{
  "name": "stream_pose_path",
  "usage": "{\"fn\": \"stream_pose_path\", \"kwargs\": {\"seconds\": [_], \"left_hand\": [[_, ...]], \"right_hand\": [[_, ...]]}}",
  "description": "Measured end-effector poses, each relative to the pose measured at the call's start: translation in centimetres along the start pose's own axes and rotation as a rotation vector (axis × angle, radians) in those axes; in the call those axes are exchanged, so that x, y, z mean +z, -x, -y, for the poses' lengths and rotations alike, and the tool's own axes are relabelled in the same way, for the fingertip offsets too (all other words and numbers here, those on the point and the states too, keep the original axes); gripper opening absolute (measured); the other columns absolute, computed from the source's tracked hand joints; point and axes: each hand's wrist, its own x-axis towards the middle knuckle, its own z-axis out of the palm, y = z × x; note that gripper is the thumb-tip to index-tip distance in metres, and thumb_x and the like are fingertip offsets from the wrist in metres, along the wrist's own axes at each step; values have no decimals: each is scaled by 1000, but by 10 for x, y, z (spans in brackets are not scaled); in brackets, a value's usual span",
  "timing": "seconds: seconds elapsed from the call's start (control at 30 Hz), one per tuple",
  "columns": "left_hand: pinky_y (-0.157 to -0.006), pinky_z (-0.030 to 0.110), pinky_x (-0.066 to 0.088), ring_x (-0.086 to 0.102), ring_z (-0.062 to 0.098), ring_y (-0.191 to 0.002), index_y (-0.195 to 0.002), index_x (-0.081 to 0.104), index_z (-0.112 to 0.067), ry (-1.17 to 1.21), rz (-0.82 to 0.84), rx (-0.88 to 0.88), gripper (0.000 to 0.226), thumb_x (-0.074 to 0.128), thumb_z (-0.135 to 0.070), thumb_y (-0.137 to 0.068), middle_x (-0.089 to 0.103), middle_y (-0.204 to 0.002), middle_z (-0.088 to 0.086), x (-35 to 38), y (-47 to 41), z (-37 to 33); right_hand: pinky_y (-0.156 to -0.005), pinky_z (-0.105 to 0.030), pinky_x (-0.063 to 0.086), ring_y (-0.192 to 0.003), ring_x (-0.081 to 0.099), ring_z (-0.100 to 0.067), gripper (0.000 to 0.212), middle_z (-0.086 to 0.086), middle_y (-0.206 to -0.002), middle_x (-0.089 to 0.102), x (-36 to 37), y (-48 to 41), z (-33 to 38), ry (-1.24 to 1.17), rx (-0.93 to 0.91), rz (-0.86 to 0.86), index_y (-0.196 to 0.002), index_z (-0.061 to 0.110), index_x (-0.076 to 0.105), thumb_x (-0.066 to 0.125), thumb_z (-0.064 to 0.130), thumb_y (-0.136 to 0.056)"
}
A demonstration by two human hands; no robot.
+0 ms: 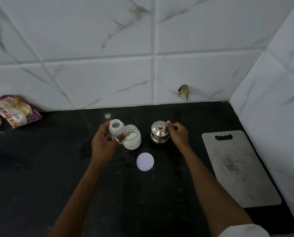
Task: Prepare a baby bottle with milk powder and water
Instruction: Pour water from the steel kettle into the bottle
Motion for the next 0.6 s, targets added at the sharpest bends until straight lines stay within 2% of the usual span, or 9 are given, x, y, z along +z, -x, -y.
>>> {"fn": "stream_pose_path", "kwargs": {"seconds": [0.1, 0.23, 0.37, 0.47, 0.53, 0.6], "left_hand": [[-96, 30, 56, 70, 11, -111, -127, 64, -21, -4, -3, -8, 58, 90, -15, -76, 72, -120, -8, 2, 1, 1], [-93, 25, 56, 70, 9, -111, -128, 64, -18, -29, -25, 1, 56, 89, -15, -78, 71, -120, -9, 4, 6, -1], [-85, 13, 55, 69, 0, -106, -126, 64, -19, -50, -35, -7, 54, 88, -11, -78, 70, -117, -12, 7, 12, -3], [-85, 11, 53, 69, 0, -106, -125, 64, -22, -66, -55, -15, 55, 89, -12, -77, 71, -117, -13, 6, 16, -5], [-84, 9, 52, 68, -3, -105, -126, 64, -20, -74, -68, -18, 55, 89, -11, -77, 70, -116, -14, 5, 18, -7], [-84, 7, 51, 67, -5, -104, -127, 63, -19, -81, -80, -16, 55, 88, -10, -78, 70, -115, -16, 4, 19, -9]], "right_hand": [[-62, -27, 47, -66, 60, -14, 45, -5, -74, 64, 2, -8, -10, -81, 32, 43, -78, 9, 62, 60, 49, -100], [-56, -27, 40, -59, 49, -13, 57, -6, -67, 54, 3, -14, -15, -210, 70, 90, -80, -2, 63, 61, 51, -99], [-52, -27, 30, -56, 39, -11, 45, 1, -62, 45, 5, -17, -13, -298, 161, 121, -73, 16, 59, 63, 53, -97], [-51, -28, 26, -53, 35, -11, 46, 3, -57, 41, 7, -16, -12, -365, 192, 126, -65, 20, 51, 67, 51, -95], [-51, -28, 27, -51, 36, -10, 46, 5, -54, 43, 7, -13, -7, -399, 195, 144, -61, 21, 52, 68, 48, -94], [-53, -26, 35, -50, 47, -8, 39, 9, -53, 55, 5, -8, 4, -463, 202, 160, -65, 20, 63, 68, 42, -96]]}}
